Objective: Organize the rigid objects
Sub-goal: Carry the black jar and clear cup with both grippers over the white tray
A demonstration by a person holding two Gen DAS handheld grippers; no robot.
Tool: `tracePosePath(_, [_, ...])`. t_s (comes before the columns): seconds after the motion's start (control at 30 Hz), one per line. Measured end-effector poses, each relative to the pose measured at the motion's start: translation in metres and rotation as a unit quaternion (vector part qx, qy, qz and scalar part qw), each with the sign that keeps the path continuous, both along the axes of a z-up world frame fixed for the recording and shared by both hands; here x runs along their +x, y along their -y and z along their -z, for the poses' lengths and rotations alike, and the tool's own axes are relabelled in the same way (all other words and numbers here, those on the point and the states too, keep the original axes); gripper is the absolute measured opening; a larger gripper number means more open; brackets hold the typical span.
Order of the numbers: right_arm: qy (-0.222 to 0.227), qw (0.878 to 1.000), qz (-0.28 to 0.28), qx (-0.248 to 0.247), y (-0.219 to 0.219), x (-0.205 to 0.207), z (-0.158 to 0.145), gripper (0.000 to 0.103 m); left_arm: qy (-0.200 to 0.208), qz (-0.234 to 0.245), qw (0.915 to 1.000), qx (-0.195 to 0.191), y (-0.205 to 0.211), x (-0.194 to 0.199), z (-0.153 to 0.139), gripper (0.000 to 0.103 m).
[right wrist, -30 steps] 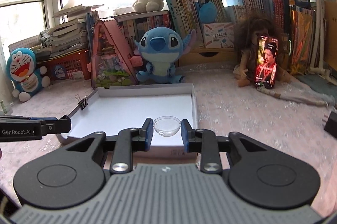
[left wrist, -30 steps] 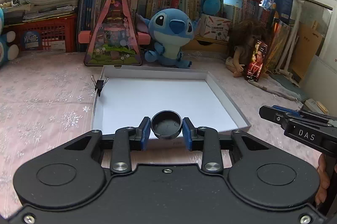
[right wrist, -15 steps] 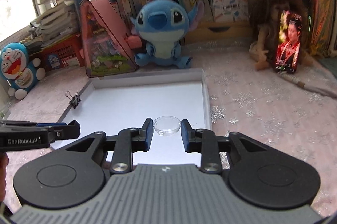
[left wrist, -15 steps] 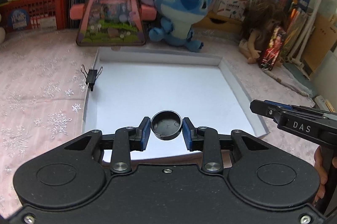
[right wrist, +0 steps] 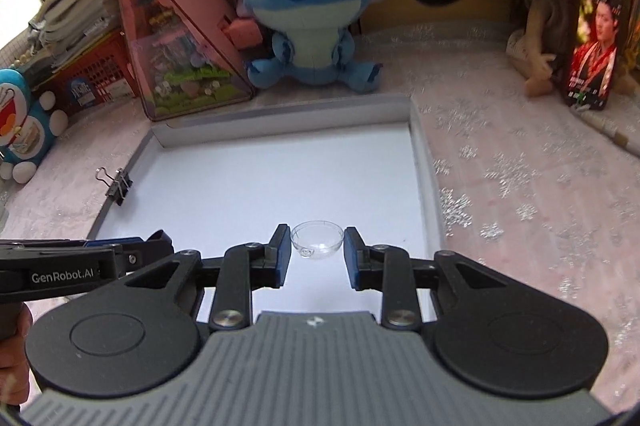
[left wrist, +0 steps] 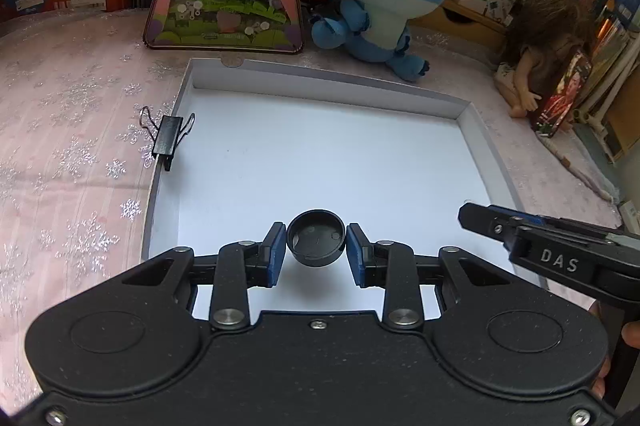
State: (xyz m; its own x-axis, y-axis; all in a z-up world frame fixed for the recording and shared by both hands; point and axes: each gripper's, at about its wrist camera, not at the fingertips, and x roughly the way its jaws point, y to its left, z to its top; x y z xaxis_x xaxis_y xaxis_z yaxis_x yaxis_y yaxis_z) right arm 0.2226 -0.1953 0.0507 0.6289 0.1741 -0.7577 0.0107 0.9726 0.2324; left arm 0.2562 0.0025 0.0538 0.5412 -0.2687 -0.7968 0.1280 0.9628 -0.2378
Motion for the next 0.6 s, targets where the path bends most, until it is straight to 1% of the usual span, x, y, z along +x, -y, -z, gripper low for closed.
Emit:
tracePosePath(0.17, [-0.008,1.000,0.006,-0.011,-0.002,0.009,0.008,0.033,-0.001,-0.003,0.9999,0.013,0.003,0.011,0.006,0.031])
tracePosePath(0.33, [-0.005,1.000,0.005,-0.023,-0.004,0.016,0.009,0.034,0.006,-0.005,0.9996,0.027,0.006,0.017,0.011,0.031])
tracePosePath(0.43, [-0.002,1.000,0.005,-0.022,-0.004,0.018,0.010,0.034,0.019,-0.003,0.9991,0.037,0.010,0.017,0.012,0.031])
tracePosePath(0.6, [-0.004,1.000,0.006,-0.023,-0.004,0.021,0.013,0.034,0.020,0.001,0.9990,0.041,0.015,0.019,0.015,0.031])
